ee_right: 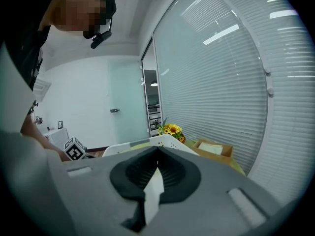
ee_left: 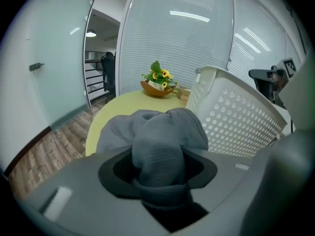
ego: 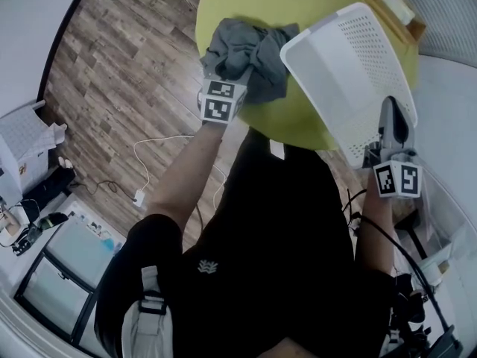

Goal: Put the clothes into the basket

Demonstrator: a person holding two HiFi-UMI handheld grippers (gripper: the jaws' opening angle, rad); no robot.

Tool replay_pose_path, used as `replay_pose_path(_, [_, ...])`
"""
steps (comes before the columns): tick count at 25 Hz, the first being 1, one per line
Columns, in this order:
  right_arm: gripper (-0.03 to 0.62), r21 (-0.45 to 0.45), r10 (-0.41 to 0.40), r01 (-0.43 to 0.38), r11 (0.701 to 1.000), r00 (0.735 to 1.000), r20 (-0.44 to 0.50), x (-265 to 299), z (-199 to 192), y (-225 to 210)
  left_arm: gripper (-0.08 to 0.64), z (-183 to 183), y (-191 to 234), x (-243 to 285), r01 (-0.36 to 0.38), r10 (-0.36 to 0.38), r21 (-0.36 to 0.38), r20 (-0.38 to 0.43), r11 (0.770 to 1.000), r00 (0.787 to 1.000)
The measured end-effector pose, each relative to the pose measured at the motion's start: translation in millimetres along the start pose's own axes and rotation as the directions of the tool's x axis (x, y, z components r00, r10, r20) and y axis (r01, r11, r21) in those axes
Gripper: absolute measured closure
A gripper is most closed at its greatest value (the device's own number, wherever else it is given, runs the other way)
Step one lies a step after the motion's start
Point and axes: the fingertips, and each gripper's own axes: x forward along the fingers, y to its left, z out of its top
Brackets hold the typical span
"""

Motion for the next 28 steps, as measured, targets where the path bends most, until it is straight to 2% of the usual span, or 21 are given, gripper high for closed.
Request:
replay_pose_path(2, [0.591,0.003,-0.002,0.002,1.000,1.000,0.008,-1,5,-2,0.371,3,0,-7,-0.015,0.016,-0.013,0.025,1.000,1.000])
replay_pose_path(8, [0.591,-0.008,-0.001,0.002,1.000,0.999,0.035,-6,22,-5,0.385,30,-1,-31,-0.047,0.049,-0.022,0.123,0.999,0.991])
replay_pose_path(12, [0.591,-0.017,0.011,-0.010,1.000,0.998,0.061,-11,35,0,0.385,41,-2,-48,-0.060,0.062,-0.021,0.151,0.998,0.987])
replay_pose_path(18, [0.591,-0.013,0.039,-0.038,0.999,0.994,0.099,-7,43,-3,0.387,61,-1,-64,-0.070,0.081,-0.067,0.191,0.995,0.978])
replay_pose_path(28, [0.591,0.013,0.052,-0.055,0.998,0.984,0.172,-20,65,-5,0.387,109,-1,-103,-0.114,0.127,-0.063,0.272,0.992,0.954])
